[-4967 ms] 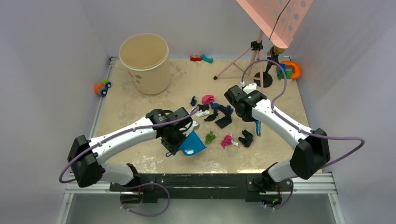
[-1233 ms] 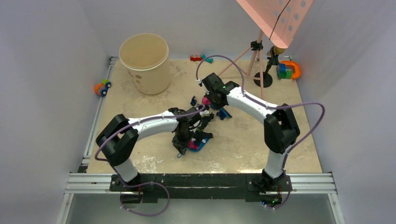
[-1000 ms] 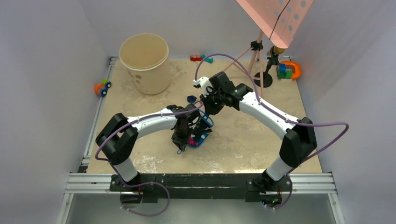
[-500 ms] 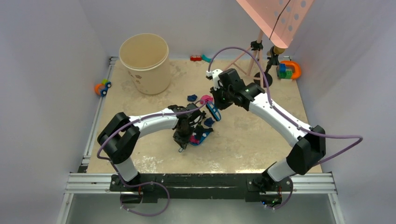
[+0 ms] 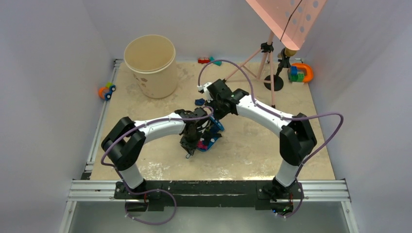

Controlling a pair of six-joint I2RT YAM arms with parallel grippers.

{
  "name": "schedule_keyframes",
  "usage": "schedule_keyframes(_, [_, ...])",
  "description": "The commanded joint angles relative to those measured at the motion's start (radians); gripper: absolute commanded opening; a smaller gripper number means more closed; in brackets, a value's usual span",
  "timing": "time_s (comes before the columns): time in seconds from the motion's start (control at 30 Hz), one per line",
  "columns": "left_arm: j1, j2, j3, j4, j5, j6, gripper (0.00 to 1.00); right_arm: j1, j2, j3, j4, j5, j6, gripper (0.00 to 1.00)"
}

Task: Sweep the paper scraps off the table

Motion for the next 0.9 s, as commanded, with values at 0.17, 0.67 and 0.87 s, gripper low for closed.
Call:
schedule_keyframes(0.17, [0.002,-0.004,0.005,0.04,-0.038,0.033,0.0,0.061,-0.152,-0.069,0.018,-0.456,-0.068,0.0])
schedule_keyframes(0.67, [-0.014,-0.273,-0.16,0.205,-0.033,0.058,0.0,0.025,-0.374,-0.066,-0.11,-0.142,0.107,0.0])
schedule_keyframes(0.87, [-0.014,-0.316,-0.166,0.182,-0.025,0.05,0.0,0.015,-0.49,-0.057,-0.117,-0.053,0.142,0.0])
